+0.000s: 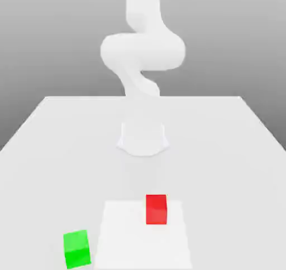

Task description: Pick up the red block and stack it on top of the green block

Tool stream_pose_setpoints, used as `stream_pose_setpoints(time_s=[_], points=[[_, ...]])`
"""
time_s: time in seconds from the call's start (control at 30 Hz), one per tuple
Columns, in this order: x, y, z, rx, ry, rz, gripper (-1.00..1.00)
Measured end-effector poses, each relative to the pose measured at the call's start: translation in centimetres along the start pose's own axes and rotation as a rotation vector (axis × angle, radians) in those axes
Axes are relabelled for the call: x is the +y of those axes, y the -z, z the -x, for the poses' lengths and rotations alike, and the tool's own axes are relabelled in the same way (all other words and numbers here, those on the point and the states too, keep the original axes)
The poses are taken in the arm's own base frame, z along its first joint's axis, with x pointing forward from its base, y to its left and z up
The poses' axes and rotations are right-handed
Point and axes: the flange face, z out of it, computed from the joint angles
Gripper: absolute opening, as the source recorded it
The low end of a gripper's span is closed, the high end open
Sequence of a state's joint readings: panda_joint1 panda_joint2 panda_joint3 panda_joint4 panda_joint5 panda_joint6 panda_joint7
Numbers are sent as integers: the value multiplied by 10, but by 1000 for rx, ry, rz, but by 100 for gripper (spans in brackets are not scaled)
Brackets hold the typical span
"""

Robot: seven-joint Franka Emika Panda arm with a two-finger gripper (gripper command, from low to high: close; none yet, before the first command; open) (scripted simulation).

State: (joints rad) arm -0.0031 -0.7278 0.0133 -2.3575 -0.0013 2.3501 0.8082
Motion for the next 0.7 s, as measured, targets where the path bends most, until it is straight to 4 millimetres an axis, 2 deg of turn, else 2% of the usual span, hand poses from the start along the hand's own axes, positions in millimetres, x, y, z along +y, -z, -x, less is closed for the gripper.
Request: stream_pose_setpoints(time_s=[0.17,0.27,0.37,0.47,0.57,0.6,0.7], points=[[26,-124,41,-128,7,138,0],[53,-186,74,-206,9,217,0],[88,-240,113,-287,11,298,0],[131,-285,161,-375,12,383,0],[184,-319,217,-474,12,476,0],[195,-327,229,-491,13,493,0],[213,-348,247,-506,10,508,0]])
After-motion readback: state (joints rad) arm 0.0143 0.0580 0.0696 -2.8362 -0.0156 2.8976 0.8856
